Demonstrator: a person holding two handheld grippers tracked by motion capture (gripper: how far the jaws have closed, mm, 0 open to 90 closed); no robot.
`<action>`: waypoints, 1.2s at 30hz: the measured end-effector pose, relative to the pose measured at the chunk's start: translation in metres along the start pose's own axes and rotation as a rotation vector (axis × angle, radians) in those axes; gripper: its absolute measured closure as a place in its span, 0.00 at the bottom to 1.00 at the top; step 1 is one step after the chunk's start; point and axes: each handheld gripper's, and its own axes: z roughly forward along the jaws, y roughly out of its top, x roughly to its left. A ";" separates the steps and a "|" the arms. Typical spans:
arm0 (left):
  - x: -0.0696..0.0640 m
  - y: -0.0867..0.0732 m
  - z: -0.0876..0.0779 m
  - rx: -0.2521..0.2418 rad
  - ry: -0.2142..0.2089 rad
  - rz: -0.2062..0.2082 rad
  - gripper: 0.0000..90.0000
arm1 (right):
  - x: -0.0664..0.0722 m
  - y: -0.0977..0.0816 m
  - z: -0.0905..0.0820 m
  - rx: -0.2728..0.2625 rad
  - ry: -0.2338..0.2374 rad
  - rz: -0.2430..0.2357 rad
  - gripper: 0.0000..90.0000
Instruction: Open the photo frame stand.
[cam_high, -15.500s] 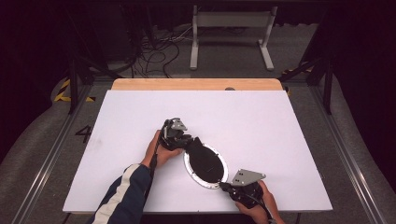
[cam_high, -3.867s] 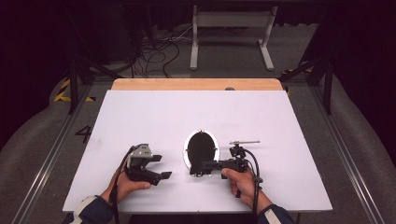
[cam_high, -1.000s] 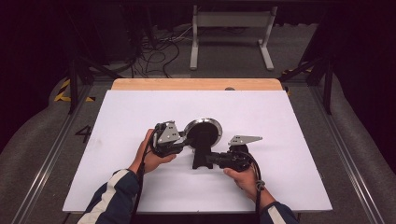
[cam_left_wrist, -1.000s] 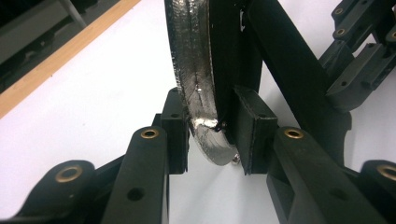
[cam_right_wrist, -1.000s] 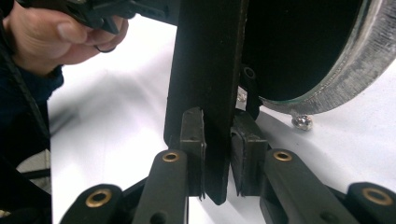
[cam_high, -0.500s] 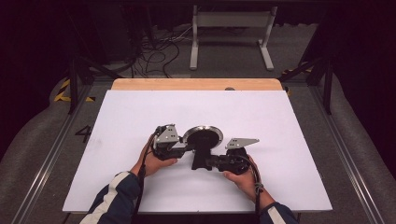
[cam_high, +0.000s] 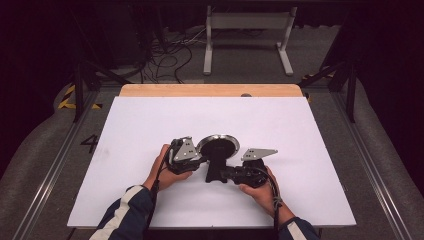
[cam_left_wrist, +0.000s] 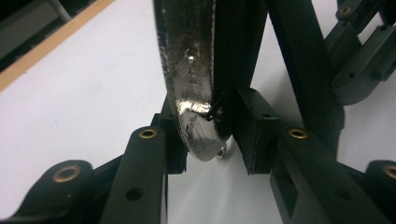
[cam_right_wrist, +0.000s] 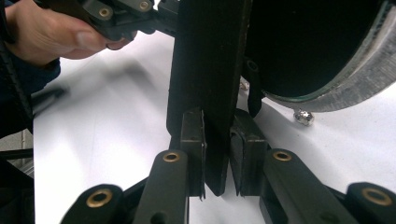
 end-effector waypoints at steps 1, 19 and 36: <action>0.000 0.000 0.000 0.007 0.016 0.016 0.75 | 0.000 0.000 0.000 0.003 -0.003 0.000 0.86; 0.007 -0.002 0.012 0.006 0.112 0.057 0.75 | -0.002 0.001 0.002 0.026 -0.038 0.007 0.85; 0.013 -0.008 0.012 -0.083 0.093 -0.087 0.60 | -0.004 0.000 -0.001 0.025 -0.101 -0.017 0.87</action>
